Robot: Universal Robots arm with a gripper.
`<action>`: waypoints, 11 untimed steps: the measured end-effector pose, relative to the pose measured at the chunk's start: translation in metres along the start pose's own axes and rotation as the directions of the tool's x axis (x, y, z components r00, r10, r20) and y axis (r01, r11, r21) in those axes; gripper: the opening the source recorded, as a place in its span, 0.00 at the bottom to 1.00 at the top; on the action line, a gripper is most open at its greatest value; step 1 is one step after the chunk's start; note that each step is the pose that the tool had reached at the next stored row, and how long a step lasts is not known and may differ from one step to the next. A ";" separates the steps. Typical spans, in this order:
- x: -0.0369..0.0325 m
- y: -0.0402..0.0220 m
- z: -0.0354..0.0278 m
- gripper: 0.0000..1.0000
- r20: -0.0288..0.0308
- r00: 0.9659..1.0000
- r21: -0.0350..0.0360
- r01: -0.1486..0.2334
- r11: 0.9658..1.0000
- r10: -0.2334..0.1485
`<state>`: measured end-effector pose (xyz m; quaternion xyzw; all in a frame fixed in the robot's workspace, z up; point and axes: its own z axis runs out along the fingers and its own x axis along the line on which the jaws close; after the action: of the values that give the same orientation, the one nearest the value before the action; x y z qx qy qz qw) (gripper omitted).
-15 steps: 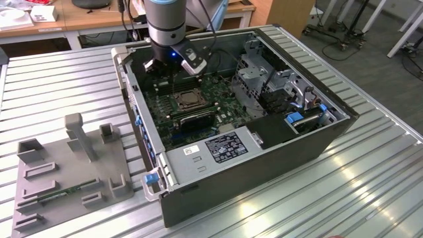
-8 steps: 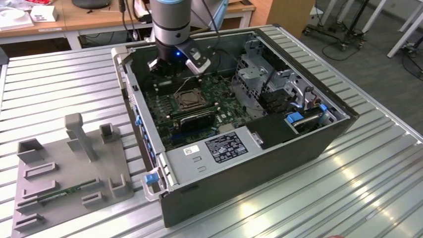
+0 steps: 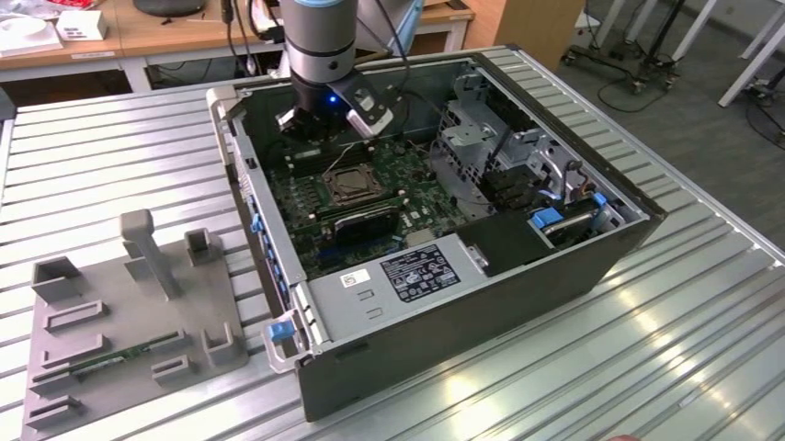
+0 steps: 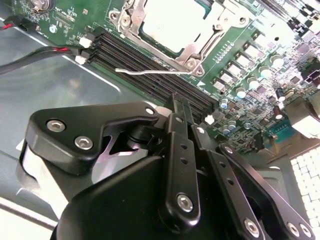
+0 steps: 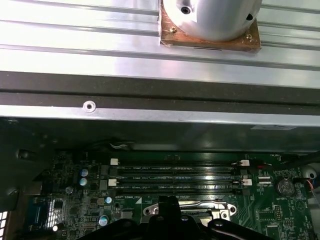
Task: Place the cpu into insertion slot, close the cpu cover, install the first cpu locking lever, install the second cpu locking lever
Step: 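Install the first cpu locking lever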
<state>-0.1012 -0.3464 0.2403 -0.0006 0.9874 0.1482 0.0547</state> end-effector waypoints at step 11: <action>-0.0115 -0.0021 0.0083 0.11 -0.042 0.999 0.014 -0.013 1.000 0.013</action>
<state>-0.0889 -0.3462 0.2331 0.0031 0.9894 0.1416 0.0329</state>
